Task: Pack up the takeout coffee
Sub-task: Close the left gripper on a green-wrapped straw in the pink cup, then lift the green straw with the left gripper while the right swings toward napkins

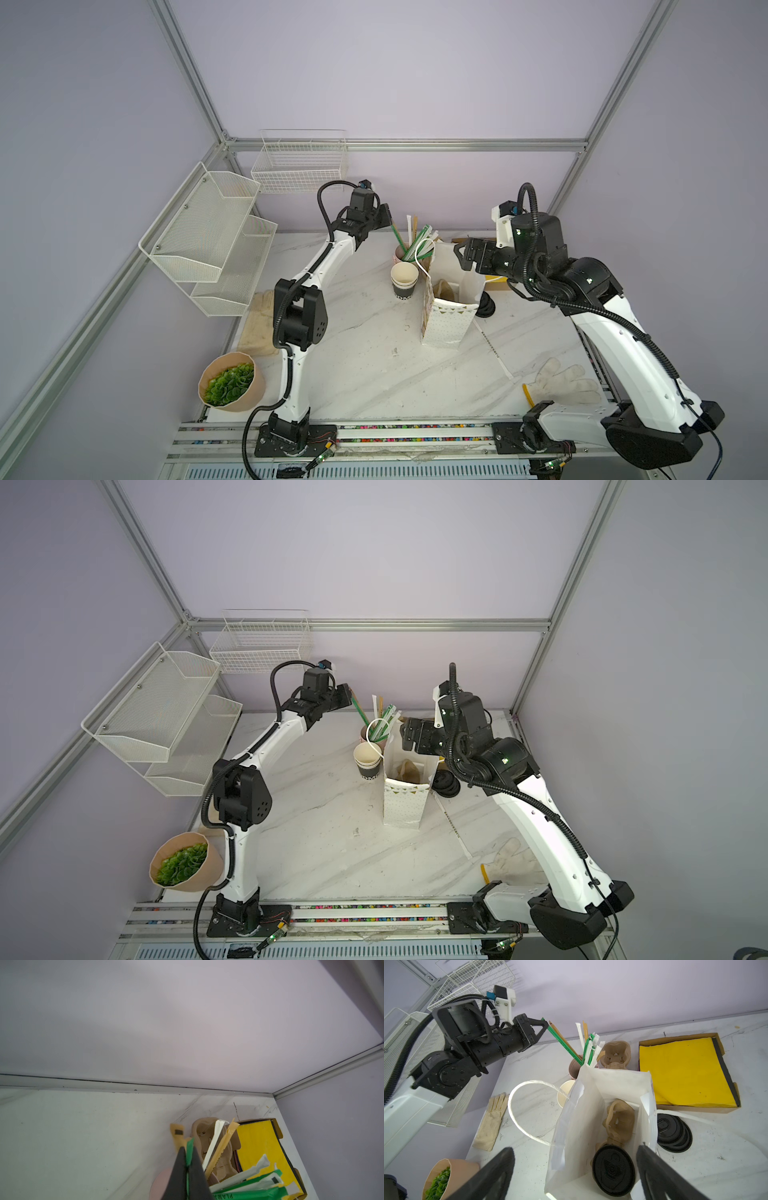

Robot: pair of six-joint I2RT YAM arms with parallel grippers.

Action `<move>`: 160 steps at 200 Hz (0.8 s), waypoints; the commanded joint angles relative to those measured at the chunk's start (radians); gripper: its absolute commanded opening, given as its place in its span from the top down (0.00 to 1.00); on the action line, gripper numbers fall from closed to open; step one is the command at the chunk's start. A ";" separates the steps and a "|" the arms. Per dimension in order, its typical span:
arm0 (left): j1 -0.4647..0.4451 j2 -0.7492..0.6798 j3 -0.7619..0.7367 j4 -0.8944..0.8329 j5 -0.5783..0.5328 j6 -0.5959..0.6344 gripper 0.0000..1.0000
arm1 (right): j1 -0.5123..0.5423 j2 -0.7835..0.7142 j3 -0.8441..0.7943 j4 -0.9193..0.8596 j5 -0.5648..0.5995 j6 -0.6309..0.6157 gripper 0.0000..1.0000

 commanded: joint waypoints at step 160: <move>-0.089 -0.408 0.077 -0.108 -0.086 0.251 1.00 | -0.003 -0.049 -0.022 0.022 0.155 0.099 0.06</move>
